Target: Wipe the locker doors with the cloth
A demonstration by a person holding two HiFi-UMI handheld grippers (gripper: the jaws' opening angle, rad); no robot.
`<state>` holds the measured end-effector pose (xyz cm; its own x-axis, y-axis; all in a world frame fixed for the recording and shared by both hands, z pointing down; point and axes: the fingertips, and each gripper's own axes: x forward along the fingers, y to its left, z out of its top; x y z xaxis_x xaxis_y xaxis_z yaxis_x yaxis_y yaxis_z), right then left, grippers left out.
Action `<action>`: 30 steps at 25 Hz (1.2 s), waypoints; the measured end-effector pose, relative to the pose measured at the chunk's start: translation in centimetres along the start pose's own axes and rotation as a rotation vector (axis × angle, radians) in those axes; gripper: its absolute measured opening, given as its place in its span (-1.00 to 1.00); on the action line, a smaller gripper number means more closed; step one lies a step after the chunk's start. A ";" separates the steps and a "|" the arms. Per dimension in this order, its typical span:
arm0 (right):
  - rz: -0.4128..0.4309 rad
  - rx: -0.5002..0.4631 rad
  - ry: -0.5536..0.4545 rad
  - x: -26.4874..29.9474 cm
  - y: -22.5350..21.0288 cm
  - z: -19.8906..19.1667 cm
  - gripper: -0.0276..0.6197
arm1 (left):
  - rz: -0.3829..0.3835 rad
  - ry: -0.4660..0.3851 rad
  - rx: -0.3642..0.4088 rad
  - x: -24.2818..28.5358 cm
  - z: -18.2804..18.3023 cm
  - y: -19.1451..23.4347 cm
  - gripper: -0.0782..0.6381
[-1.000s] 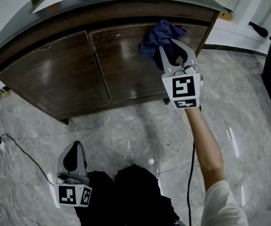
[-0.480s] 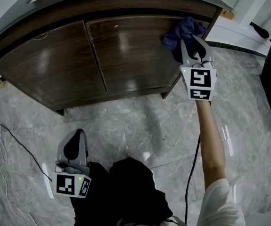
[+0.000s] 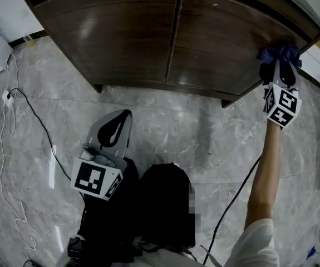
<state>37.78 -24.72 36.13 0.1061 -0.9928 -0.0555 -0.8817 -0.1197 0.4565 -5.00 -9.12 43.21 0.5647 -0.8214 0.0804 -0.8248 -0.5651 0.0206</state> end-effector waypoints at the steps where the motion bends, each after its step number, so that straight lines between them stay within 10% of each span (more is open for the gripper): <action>1: -0.003 0.006 0.000 0.0 0.4 -0.3 -0.63 | 0.003 0.000 0.000 -0.2 0.0 0.3 -0.78; 30: 0.165 0.046 -0.051 -0.4 15.7 3.8 -0.63 | 0.066 -0.023 -0.022 -4.1 -0.1 4.2 -0.78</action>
<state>22.16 -26.17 39.90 -0.0638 -0.9976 -0.0285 -0.9052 0.0459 0.4224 -10.76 -8.11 43.11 0.5094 -0.8584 0.0596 -0.8605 -0.5080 0.0379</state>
